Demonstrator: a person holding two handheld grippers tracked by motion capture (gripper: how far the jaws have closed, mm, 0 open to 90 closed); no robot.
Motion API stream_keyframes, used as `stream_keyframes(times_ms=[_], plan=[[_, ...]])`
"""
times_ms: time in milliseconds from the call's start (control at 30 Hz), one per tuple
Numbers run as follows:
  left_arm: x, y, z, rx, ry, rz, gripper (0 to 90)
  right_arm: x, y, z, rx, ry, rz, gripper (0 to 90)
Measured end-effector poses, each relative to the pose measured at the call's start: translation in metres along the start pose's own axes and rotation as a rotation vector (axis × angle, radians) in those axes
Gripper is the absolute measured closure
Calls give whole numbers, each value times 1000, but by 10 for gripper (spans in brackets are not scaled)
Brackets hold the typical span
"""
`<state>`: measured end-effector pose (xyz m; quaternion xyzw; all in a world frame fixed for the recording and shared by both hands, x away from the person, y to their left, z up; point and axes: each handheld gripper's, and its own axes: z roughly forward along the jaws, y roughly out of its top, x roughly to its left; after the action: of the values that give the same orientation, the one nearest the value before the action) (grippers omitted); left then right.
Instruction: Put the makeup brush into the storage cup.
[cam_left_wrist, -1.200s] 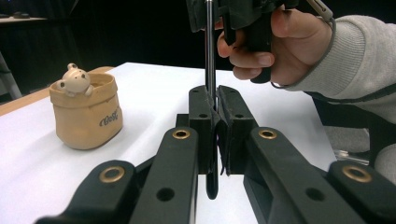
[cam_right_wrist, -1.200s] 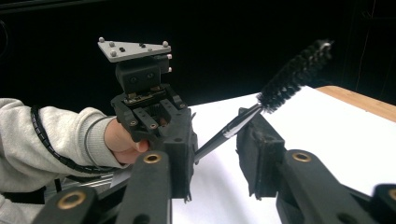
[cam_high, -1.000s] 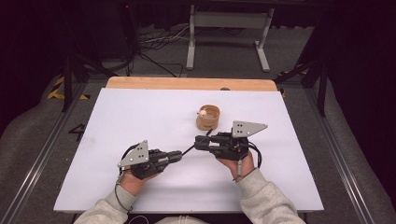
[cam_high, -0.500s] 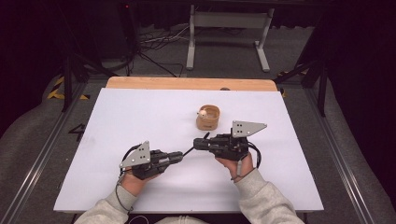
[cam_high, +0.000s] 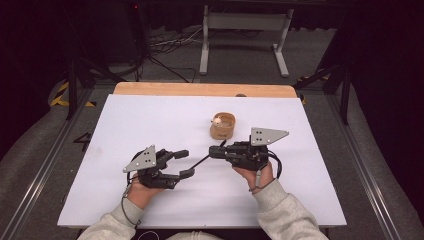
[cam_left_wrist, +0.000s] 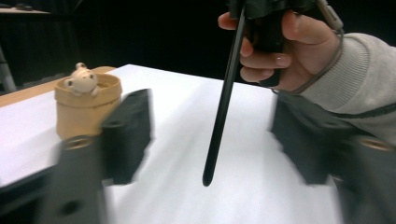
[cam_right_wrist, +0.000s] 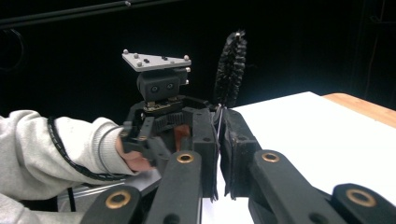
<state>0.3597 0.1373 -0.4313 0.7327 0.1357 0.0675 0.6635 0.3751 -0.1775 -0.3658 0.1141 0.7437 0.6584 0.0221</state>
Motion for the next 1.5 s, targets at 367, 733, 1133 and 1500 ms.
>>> stream_keyframes(times_ms=[367,733,1133,1500], plan=[[0,1,-6,24,65,31,149,-3,22,-7,31,-75,-45,857],[4,4,-24,15,120,14,150,-12,41,-16,39,-150,-64,857],[9,2,-40,24,188,5,145,-24,59,-20,63,-304,-93,856],[10,0,-42,32,203,4,145,-32,64,-20,73,-469,-87,855]])
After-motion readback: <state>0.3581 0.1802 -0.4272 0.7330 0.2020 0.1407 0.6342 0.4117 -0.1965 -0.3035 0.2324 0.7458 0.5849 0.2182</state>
